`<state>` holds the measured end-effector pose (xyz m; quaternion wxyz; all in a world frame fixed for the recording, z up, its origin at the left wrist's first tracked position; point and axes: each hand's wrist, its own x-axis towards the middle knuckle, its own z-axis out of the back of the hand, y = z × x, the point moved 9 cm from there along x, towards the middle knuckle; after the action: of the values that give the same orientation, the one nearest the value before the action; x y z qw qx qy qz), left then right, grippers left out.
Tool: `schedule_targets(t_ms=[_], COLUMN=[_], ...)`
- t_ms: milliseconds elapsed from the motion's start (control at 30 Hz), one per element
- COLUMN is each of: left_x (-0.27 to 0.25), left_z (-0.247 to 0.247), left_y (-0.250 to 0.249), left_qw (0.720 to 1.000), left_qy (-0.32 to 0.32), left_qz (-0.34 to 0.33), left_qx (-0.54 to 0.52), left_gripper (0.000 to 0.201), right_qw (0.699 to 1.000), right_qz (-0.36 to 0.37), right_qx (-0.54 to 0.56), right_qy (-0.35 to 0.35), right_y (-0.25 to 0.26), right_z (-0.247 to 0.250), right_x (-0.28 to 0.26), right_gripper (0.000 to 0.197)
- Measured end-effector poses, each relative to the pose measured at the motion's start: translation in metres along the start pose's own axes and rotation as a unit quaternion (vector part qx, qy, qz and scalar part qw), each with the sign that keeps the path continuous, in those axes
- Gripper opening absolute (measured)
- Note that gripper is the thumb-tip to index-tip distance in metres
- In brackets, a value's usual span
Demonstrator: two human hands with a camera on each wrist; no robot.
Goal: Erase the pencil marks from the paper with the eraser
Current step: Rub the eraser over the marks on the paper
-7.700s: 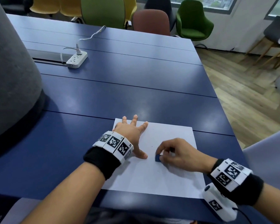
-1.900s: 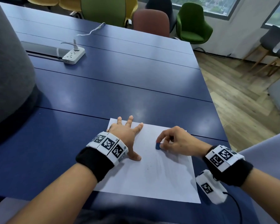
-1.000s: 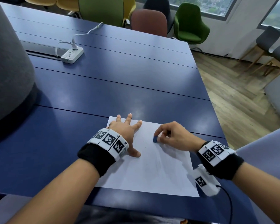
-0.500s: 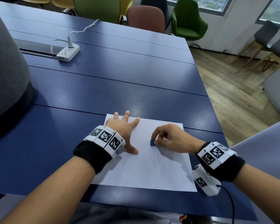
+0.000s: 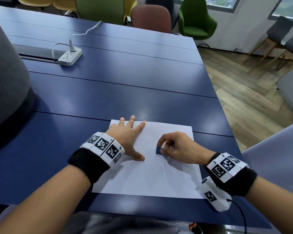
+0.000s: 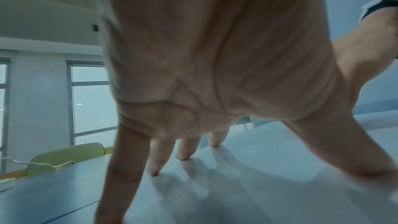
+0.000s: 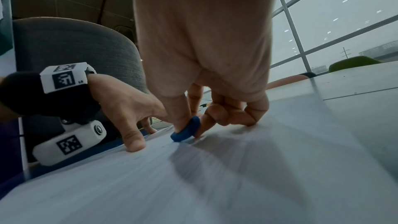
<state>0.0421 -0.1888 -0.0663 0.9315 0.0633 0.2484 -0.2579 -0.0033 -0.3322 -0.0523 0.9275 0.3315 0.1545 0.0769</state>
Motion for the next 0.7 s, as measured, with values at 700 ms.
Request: schedule_targets(t_ms=[700], left_x=[-0.028], left_z=[-0.025], left_y=[-0.033], left_qw=[0.996], left_qy=[-0.003], left_qz=[-0.085], left_qx=[0.02], left_gripper=[0.131], right_qw=[0.999], right_qz=[0.033], right_qx=[-0.004], right_qy=[0.027], right_y=[0.013], right_z=[-0.002], right_x=[-0.008], right_gripper=[0.014])
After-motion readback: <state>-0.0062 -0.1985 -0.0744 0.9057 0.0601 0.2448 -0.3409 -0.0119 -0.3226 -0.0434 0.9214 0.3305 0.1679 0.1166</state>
